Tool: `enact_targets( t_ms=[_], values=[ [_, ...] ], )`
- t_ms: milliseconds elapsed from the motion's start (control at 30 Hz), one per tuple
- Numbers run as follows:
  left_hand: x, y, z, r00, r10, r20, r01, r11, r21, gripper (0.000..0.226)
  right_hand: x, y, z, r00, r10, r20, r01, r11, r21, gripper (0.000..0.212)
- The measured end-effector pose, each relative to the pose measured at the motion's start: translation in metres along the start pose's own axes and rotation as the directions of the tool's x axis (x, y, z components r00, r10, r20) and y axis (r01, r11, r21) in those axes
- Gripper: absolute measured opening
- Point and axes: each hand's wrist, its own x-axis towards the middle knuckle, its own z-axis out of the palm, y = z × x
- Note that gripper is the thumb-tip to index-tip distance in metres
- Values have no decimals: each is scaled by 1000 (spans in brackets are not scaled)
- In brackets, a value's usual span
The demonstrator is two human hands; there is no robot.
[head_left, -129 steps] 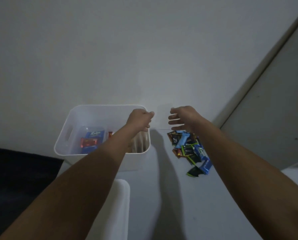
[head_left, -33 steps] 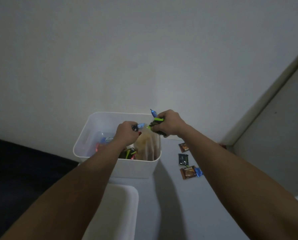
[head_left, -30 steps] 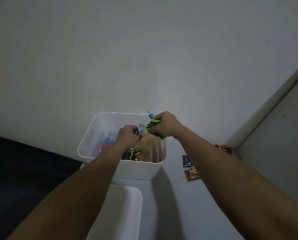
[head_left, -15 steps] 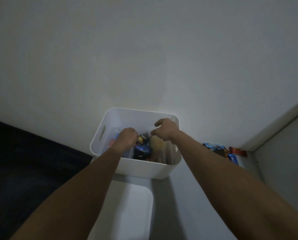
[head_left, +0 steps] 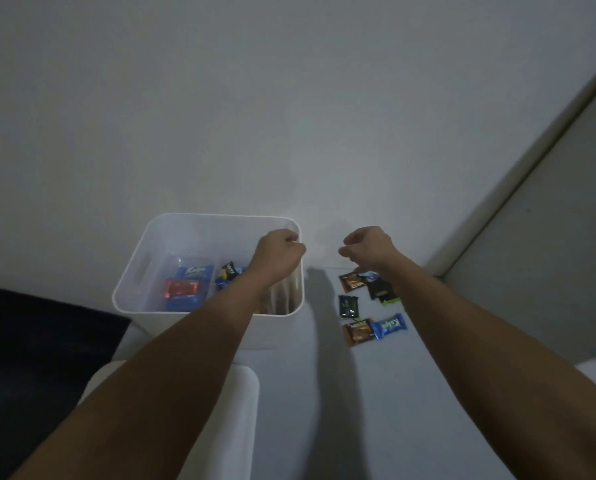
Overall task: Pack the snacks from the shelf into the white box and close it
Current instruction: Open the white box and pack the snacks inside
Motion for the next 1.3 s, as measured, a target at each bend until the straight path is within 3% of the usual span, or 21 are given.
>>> enact_targets(
  t_ms=[167, 433, 667, 900, 1133, 1300],
  values=[
    [-4, 27, 54, 992, 58, 112, -63, 997, 38, 40, -2, 60, -34, 996, 91, -8, -91, 993, -79, 32],
    [-4, 19, 130, 928, 24, 372, -114, 968, 222, 50, 9, 140, -57, 974, 222, 47, -210, 961, -177, 32],
    [5, -19, 183, 878, -64, 474, -203, 847, 492, 110, 36, 189, -58, 971, 211, 113, -159, 922, -352, 59],
    [22, -52, 221, 873, 6, 487, -401, 578, 711, 139, 68, 222, -41, 958, 235, 164, -151, 901, -406, 112],
    [52, -63, 237, 861, -16, 509, -431, 509, 745, 147, 99, 216, -33, 965, 219, 144, -167, 938, -303, 121],
    [75, -66, 244, 870, 39, 491, -434, 533, 726, 151, 119, 216, -24, 956, 262, 129, -204, 916, -346, 109]
  ],
)
